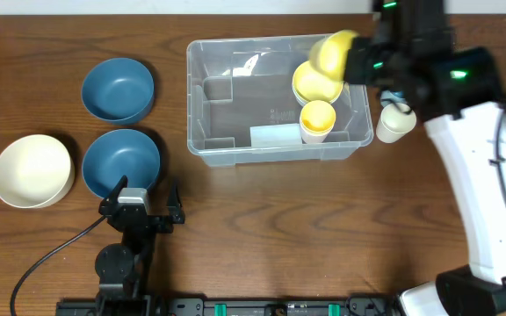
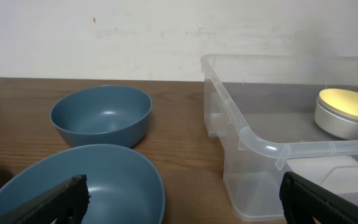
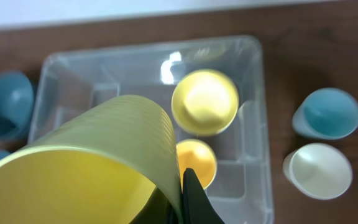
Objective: Pack container
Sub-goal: 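Stack the second yellow cup onto the cups in the container and release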
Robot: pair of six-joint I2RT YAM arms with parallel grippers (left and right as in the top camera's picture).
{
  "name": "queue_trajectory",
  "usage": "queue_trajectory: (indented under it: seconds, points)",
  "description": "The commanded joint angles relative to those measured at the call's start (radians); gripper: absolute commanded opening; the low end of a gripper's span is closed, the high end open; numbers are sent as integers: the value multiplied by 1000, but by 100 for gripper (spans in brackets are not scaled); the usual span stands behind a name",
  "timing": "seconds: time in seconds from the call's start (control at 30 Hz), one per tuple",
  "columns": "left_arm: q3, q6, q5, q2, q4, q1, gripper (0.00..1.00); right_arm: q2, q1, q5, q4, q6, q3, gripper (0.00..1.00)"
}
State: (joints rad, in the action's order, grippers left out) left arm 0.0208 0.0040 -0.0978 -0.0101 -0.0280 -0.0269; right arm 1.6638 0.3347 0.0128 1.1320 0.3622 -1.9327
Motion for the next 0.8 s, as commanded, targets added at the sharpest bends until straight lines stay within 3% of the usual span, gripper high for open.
queue_trajectory:
  seconds: [0.0, 0.5, 0.77]
  points:
    - [-17, 13, -14, 6, -35, 5, 98, 45, 45, 98, 24, 28, -1, 1]
    - [-17, 13, -15, 6, -35, 5, 98, 221, 37, 107, 202, 41, -1, 1]
    - [-17, 13, -14, 6, -35, 5, 98, 251, 29, 107, 196, 42, 0, 1]
